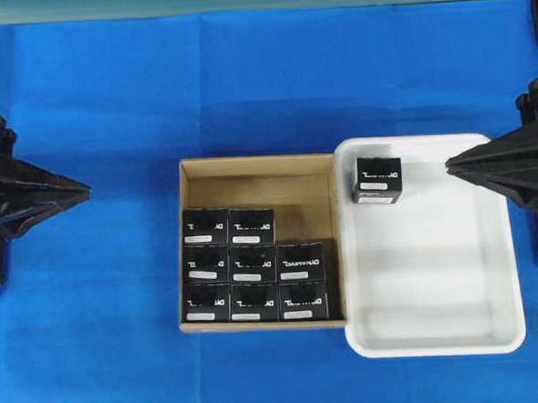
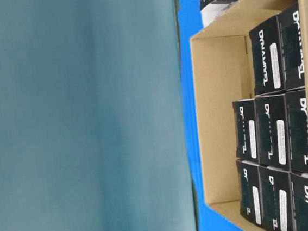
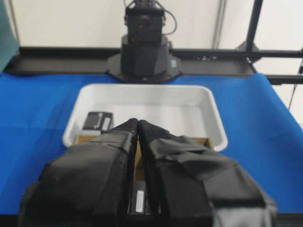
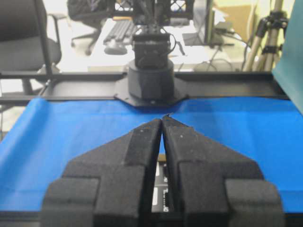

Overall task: Pick the box from inside the cardboard box.
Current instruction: 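Move the right gripper over the cardboard box above the top-row packages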

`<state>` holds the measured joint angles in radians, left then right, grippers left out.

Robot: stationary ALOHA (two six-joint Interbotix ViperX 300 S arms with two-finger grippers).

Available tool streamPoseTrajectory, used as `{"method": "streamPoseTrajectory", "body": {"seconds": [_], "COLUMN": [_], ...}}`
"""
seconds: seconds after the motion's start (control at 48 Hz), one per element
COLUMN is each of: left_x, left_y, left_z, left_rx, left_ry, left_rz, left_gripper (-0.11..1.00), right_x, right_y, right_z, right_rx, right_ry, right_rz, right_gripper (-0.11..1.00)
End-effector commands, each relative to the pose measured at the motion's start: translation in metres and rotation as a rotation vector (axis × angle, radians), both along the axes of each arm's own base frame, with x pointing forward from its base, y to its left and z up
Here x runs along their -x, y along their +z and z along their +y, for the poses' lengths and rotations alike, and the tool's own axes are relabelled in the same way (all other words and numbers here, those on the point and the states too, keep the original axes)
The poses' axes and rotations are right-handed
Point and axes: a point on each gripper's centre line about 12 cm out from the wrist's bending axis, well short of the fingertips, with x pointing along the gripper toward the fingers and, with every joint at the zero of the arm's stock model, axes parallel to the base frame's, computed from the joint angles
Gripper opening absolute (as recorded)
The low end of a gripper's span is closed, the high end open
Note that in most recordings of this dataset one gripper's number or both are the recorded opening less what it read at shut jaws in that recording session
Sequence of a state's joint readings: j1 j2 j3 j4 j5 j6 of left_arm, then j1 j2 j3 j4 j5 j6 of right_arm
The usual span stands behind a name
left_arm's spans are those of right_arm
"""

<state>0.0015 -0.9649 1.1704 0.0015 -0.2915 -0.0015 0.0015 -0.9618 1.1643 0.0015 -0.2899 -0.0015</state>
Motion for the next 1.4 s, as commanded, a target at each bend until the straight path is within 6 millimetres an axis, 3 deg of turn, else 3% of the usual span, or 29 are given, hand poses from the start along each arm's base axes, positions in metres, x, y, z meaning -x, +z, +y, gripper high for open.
{"method": "streamPoseTrajectory", "body": {"seconds": [0.0,0.062,0.208,0.583,1.146,1.375], "left_x": [-0.003,-0.003,-0.005,-0.006,-0.006,-0.006], "left_y": [0.007,0.006,0.003,0.003,0.002,0.002], "left_z": [-0.001,-0.002,-0.003,-0.003,-0.003,-0.003], "left_rx": [-0.001,-0.001,-0.002,-0.003,0.008,0.008], "left_ry": [-0.005,-0.01,-0.015,-0.015,-0.015,-0.015], "left_rz": [-0.006,0.011,0.069,0.183,0.196,0.196], "left_gripper": [0.14,0.08,-0.06,-0.06,-0.06,-0.06], "right_x": [-0.002,-0.004,-0.012,-0.055,-0.174,-0.211], "right_y": [0.0,-0.002,-0.003,-0.004,-0.015,-0.041], "right_z": [0.0,-0.001,-0.001,-0.002,-0.006,-0.015], "right_rx": [-0.017,-0.062,-0.178,-0.313,-0.233,-0.159], "right_ry": [0.001,-0.006,-0.009,-0.055,-0.105,-0.093], "right_rz": [0.003,0.044,0.196,0.657,1.2,1.351], "right_gripper": [0.14,0.14,0.0,-0.01,0.0,0.08]}}
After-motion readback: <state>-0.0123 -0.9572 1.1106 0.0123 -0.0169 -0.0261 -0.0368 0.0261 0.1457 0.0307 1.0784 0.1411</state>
